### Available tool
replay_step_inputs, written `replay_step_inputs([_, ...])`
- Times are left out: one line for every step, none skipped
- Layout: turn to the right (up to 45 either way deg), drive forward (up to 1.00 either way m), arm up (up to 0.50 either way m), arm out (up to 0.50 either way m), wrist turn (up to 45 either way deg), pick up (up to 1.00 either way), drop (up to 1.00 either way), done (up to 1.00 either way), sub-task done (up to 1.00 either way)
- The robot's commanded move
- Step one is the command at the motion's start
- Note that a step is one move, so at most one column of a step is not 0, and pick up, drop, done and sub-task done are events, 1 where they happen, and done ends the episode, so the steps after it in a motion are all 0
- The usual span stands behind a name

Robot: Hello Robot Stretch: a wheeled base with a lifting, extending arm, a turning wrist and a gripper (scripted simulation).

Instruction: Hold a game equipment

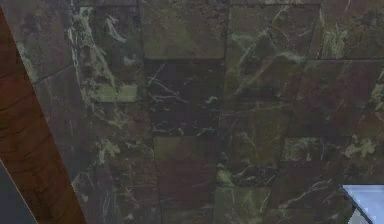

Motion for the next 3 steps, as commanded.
replay_step_inputs([0.0,0.0,0.5,0.0,0.0,0.0,0.0,0.0,0.0])
replay_step_inputs([0.0,0.0,0.38,0.0,0.0,0.0,0.0,0.0,0.0])
replay_step_inputs([0.0,0.0,0.0,0.48,0.0,0.0,0.0,0.0,0.0])
